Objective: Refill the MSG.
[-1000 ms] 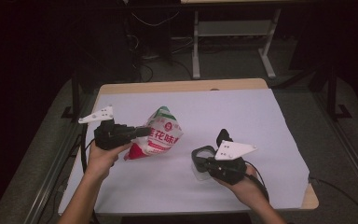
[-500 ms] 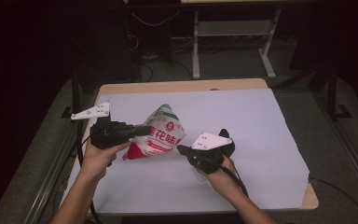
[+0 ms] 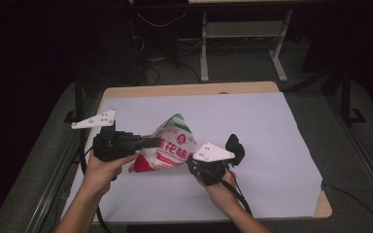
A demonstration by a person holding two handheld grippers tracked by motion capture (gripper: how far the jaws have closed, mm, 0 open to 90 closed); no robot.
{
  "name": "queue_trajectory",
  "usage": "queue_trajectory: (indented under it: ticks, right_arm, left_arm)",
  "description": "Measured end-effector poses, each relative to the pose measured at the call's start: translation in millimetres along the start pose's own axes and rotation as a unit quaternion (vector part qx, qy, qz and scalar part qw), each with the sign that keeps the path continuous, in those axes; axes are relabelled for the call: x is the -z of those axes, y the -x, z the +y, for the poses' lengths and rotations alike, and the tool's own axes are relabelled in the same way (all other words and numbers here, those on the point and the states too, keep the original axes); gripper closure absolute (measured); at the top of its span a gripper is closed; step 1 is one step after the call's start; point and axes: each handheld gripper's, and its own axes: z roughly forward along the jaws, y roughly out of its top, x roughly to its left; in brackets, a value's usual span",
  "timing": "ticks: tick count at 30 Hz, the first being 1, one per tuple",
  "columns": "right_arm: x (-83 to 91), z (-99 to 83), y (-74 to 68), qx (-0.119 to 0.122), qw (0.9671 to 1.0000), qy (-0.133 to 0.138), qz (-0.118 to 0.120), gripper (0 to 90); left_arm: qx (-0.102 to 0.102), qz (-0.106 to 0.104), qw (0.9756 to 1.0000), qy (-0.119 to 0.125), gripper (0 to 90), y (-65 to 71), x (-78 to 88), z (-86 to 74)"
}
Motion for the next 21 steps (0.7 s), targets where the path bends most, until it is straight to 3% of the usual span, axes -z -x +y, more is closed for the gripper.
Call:
queue_trajectory:
  ticks: [6,10,15,17,21]
  right_arm:
    - [7.1,-7.0,-8.4,-0.003,0.9993,0.018,-0.031,90.0]
    - [10.7,-11.6,-6.6,-0.005,0.999,0.021,-0.039,90.0]
    - [10.7,-18.4,-8.7,-0.003,0.999,0.026,-0.037,90.0]
    - [9.9,-21.4,-9.6,0.004,0.9991,0.036,-0.021,90.0]
    - [7.2,-24.9,-13.7,0.023,0.9987,0.037,-0.026,90.0]
  left_arm:
    - [0.004,-0.003,1.0,0.005,90.0,12.4,-3.7,-2.6]
    - [0.002,-0.004,0.9999,0.009,90.0,17.4,-7.1,-3.3]
    - [-0.003,-0.006,0.9999,0.014,90.0,20.8,-10.2,-0.3]
    - [-0.003,-0.01,0.9999,0.008,90.0,20.0,-12.4,1.1]
    - [-0.004,-0.009,1.0,0.001,90.0,17.6,-16.5,3.5]
